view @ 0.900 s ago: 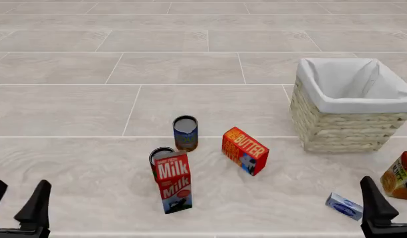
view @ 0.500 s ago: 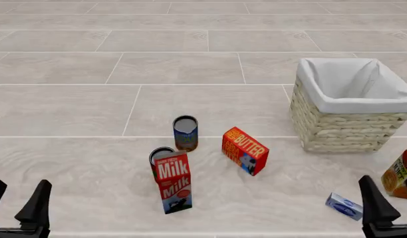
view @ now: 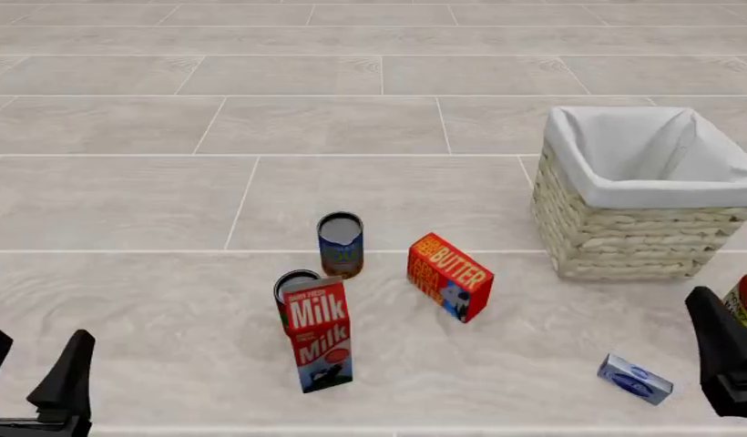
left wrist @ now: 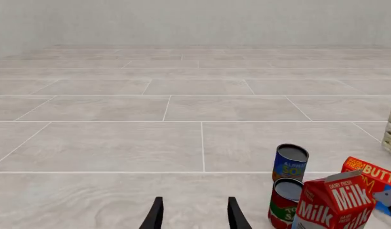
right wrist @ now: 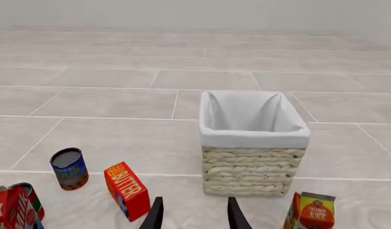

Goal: Pick the cream cheese and place it in the basket.

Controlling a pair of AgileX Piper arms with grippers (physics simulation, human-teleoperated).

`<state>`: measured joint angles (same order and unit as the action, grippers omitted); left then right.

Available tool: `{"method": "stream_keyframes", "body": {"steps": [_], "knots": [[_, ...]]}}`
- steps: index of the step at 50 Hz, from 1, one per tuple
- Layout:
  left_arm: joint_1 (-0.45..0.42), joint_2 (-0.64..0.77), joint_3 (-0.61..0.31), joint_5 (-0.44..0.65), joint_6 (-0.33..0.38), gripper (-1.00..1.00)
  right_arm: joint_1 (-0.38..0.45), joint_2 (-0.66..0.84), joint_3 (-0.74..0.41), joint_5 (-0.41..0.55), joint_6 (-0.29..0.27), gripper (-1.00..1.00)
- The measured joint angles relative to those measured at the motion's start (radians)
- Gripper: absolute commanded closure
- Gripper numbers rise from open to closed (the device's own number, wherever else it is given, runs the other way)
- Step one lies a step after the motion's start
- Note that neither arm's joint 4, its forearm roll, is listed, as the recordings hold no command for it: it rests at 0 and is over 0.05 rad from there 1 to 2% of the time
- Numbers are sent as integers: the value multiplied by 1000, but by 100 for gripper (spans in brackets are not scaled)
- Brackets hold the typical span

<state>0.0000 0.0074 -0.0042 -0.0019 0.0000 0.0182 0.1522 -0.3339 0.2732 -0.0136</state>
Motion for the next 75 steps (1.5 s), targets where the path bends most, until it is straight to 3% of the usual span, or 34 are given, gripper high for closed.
{"method": "stream_keyframes", "body": {"steps": [16,27,37,47,60,75], "knots": [[0,0,0,0,0,-100,31,126,-182,164,-38,-100],[0,0,0,0,0,-100,80,214,-291,332,-103,-100],[0,0,0,0,0,-100,128,303,-356,486,-184,-100],[0,0,0,0,0,-100,115,384,-390,595,-290,-100],[0,0,0,0,0,-100,102,468,-357,626,-409,-100],[0,0,0,0,0,-100,37,568,-268,569,-562,-100]]}}
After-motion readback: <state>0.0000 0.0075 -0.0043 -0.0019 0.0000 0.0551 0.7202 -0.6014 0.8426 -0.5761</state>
